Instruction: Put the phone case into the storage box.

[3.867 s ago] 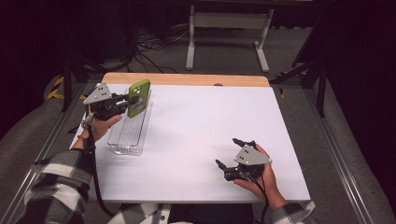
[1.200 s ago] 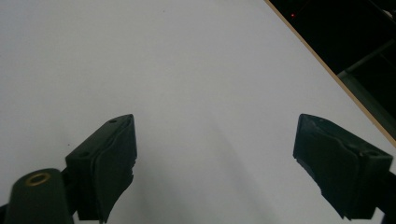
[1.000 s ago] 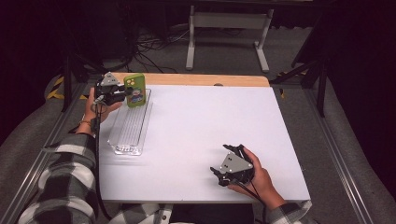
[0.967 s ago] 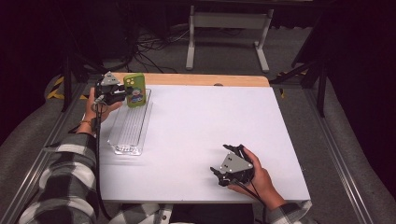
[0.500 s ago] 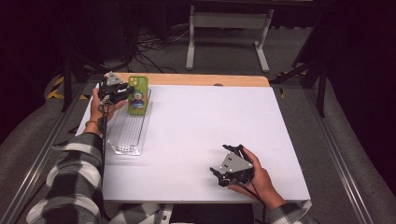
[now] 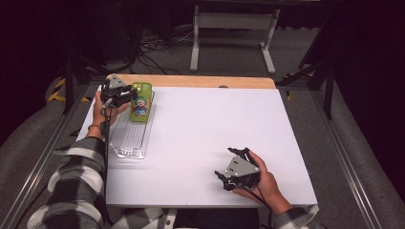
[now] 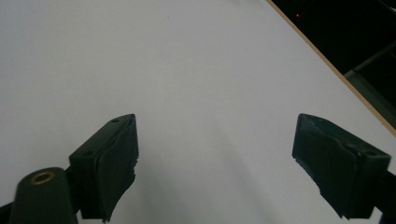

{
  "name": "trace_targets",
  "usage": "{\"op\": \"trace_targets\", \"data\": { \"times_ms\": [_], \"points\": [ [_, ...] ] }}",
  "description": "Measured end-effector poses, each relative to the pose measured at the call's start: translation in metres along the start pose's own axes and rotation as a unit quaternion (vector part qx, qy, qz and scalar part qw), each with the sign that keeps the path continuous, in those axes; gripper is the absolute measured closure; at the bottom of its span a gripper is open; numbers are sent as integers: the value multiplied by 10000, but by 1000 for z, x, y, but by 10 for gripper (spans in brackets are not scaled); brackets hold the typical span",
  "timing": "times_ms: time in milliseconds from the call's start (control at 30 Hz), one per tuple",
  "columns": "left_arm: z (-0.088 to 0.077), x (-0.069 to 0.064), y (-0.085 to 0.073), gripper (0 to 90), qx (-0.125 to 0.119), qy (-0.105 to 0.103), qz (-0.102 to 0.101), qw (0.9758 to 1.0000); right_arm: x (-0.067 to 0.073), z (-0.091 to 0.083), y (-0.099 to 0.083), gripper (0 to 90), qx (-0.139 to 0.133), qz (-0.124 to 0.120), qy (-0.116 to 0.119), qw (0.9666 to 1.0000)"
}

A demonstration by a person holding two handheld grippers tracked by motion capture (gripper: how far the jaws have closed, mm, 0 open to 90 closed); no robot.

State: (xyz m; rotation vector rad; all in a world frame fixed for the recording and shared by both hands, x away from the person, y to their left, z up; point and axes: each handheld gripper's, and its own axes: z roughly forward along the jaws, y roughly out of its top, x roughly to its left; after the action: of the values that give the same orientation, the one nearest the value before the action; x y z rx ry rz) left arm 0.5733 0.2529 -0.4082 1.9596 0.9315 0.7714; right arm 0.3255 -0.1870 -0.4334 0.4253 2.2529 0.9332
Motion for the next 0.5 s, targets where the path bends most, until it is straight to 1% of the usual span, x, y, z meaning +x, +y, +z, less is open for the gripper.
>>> {"op": "trace_targets", "data": {
  "times_ms": [100,200,233,267,433,500],
  "points": [
    [-4,-1,0,683,-57,-1,1,10000,-1,-1,0,150,-32,39,-13,10000],
    [-7,-1,0,676,-103,47,38,9999,-1,-2,0,150,-87,112,-30,9999],
    [-8,-2,1,676,-133,10,6,9999,-2,-3,0,149,-98,104,-19,9999],
    [-10,-2,1,676,-163,36,28,9999,-2,-3,0,149,-112,142,-31,9998],
    [-16,-5,3,667,-271,-14,16,9996,-6,-4,0,148,-212,275,-43,9994],
    [-19,-6,3,667,-302,4,37,9995,-6,-5,-1,147,-241,330,-78,9991]
  ]
}}
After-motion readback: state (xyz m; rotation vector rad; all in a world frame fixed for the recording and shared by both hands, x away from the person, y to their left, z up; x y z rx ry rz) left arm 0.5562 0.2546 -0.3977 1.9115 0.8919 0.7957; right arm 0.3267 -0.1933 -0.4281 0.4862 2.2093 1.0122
